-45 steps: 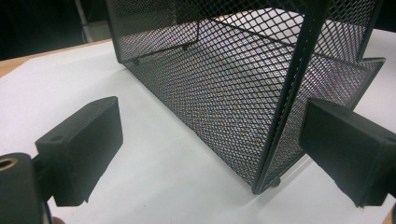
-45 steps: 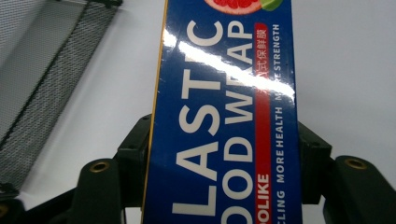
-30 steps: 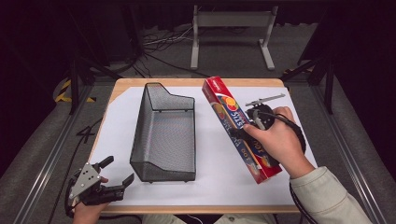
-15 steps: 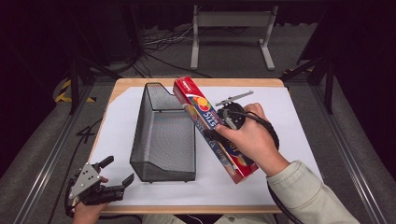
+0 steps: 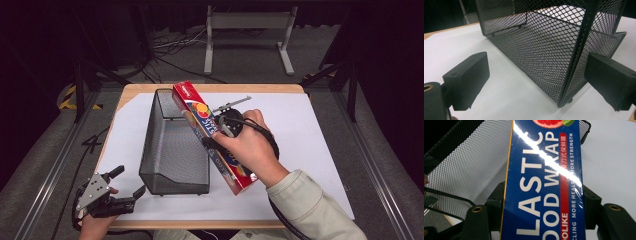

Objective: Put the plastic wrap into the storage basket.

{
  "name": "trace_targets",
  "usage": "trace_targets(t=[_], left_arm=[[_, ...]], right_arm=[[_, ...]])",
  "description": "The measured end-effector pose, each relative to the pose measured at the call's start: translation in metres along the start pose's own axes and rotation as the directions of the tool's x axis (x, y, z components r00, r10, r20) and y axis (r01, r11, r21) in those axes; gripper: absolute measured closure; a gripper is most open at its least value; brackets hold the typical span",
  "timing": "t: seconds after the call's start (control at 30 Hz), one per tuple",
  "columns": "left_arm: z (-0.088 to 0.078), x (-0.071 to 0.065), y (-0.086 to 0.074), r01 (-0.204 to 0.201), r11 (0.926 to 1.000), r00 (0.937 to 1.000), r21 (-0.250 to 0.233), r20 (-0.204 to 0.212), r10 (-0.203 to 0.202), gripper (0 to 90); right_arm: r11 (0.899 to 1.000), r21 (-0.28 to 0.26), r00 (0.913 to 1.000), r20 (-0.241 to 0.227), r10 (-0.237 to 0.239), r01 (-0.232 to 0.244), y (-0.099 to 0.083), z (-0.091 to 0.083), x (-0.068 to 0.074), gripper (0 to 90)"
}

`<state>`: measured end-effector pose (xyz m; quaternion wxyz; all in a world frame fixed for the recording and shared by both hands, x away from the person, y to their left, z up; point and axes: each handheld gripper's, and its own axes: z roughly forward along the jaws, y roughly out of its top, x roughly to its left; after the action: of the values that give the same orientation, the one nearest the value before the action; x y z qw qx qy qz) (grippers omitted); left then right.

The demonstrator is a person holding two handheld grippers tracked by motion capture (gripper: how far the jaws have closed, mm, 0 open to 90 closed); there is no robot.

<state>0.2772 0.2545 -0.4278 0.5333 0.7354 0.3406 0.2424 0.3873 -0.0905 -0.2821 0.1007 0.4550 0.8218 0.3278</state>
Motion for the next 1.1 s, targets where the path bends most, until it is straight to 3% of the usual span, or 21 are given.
trace_targets(t=[0.33, 0.5, 1.1], left_arm=[[0.002, 0.001, 0.001, -0.007, 1.0000, 1.0000, -0.006, 0.006, 0.007, 6.8], [0.002, 0.001, 0.002, -0.008, 0.9997, 0.9995, -0.021, 0.032, 0.009, 6.2], [0.000, 0.000, 0.001, -0.008, 0.9996, 0.9992, -0.026, 0.039, 0.009, 5.5]], right_arm=[[1.000, 0.002, 0.9995, -0.013, 0.027, -0.027, 0.005, 0.019, 0.012, 38.8], [0.999, 0.015, 0.9982, -0.027, 0.053, -0.052, 0.006, 0.033, 0.017, 38.8], [0.992, 0.109, 0.9982, 0.011, 0.060, -0.060, 0.009, 0.071, 0.027, 38.6]])
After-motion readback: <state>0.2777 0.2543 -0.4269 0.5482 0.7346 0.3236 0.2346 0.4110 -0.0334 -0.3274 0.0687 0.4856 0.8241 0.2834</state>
